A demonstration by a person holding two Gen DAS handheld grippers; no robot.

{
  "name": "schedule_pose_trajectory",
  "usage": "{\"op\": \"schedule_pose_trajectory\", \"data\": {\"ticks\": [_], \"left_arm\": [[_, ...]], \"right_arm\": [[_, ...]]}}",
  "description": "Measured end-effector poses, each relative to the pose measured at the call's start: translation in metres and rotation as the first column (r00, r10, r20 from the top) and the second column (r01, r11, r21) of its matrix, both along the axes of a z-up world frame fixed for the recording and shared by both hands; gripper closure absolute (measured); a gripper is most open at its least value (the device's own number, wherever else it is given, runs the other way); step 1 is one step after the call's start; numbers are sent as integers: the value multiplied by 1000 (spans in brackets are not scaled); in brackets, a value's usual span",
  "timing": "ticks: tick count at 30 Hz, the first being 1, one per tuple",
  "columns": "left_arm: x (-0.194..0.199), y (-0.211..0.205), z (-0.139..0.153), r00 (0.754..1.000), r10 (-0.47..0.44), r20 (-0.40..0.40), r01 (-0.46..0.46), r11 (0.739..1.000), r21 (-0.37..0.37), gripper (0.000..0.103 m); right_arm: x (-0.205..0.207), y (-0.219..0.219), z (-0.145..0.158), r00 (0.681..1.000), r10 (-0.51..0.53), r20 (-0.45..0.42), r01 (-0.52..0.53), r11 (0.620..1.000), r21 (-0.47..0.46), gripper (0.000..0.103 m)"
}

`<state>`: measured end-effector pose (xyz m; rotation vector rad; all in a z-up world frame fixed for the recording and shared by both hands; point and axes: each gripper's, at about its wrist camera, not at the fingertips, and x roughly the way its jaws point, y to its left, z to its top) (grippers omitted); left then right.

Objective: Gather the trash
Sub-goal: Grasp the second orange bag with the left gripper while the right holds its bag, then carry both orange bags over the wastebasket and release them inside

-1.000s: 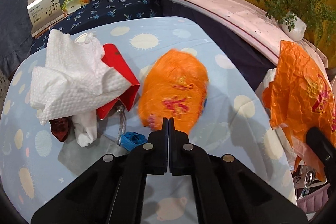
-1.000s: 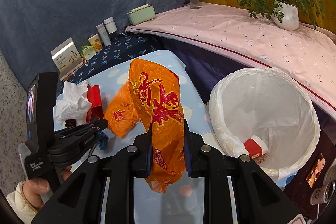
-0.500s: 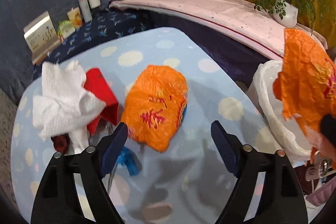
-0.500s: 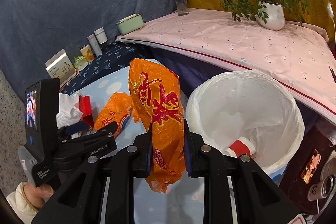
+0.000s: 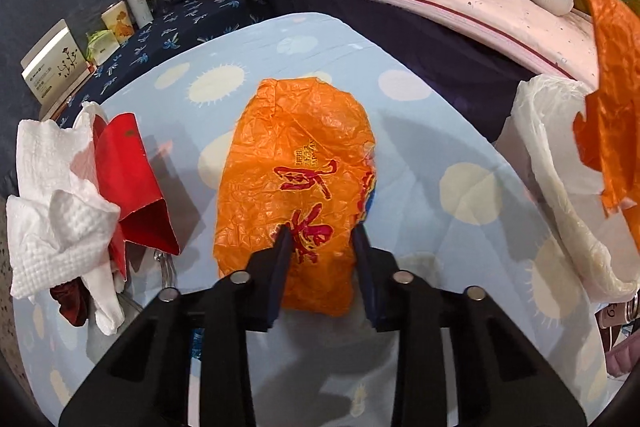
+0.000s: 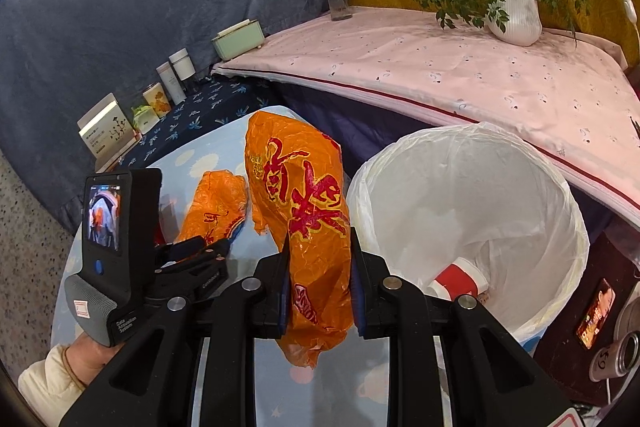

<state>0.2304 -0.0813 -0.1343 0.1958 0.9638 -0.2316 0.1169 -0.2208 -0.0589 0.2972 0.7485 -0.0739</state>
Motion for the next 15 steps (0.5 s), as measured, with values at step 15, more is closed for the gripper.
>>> {"op": "schedule_pose_trajectory", "data": {"ticks": [15], "left_arm": [[-46, -10, 55, 997, -52, 55, 61, 982, -179, 98]], "right_arm": [[-18, -15, 19, 997, -49, 55, 49, 999, -9, 81]]}}
